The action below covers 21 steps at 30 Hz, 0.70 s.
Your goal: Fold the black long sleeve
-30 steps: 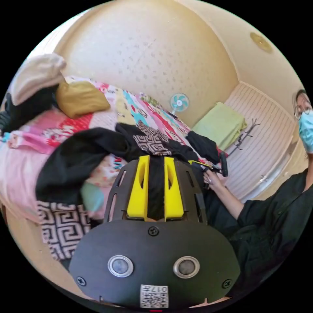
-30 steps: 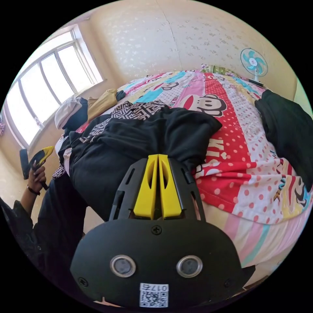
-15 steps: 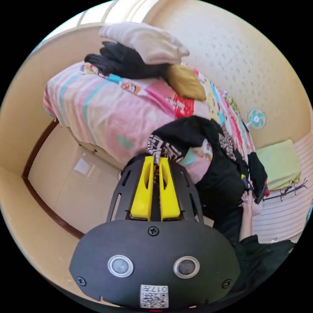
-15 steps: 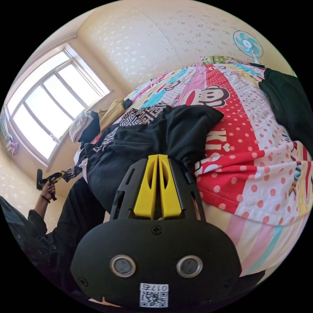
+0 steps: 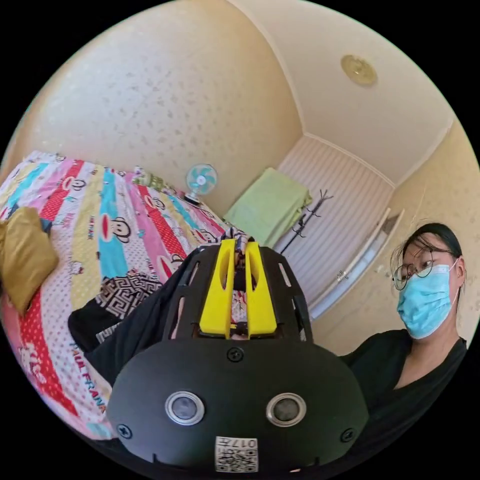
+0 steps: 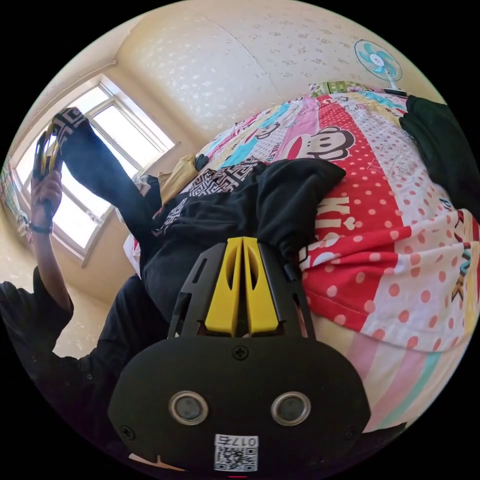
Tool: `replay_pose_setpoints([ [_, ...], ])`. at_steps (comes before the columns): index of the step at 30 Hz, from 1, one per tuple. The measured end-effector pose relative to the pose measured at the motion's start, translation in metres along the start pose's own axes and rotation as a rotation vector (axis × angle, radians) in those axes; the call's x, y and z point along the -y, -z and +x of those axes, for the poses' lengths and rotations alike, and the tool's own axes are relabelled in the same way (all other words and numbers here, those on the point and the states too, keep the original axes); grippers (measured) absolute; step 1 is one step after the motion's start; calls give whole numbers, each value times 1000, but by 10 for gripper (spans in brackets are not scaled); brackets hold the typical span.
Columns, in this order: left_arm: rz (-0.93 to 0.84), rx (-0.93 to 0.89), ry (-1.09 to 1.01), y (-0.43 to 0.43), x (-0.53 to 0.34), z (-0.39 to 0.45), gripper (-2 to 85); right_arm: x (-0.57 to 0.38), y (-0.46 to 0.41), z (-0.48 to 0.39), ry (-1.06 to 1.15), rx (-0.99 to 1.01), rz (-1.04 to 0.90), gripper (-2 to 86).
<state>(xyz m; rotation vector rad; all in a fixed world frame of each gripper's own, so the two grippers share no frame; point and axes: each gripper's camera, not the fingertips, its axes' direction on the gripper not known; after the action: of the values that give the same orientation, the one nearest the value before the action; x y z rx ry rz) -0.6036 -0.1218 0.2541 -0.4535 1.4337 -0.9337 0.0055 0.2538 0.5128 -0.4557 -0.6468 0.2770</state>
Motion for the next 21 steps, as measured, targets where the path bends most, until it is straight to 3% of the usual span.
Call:
replay_pose_setpoints([
  [3,-134,-31,31,-76,-17,-15,120,1,5,8,-21,42,-2,5],
  [5,-131,-9,86,-87,-48,-34,128,6,7,13,-37,54,-19,7],
  [8,-156,95,198,-90,-115,-75,130,14,9,17,-69,62,-54,10],
  [12,-329,340,311,-95,-215,-121,119,17,21,30,-144,145,-58,11],
  [15,-288,435,299,-68,-252,-114,110,6,60,48,-253,190,99,17],
  [18,-232,511,245,-48,-265,-98,112,-13,111,54,-362,7,280,33],
  [21,-420,596,234,-73,-271,-112,114,-7,136,18,-231,-51,342,74],
])
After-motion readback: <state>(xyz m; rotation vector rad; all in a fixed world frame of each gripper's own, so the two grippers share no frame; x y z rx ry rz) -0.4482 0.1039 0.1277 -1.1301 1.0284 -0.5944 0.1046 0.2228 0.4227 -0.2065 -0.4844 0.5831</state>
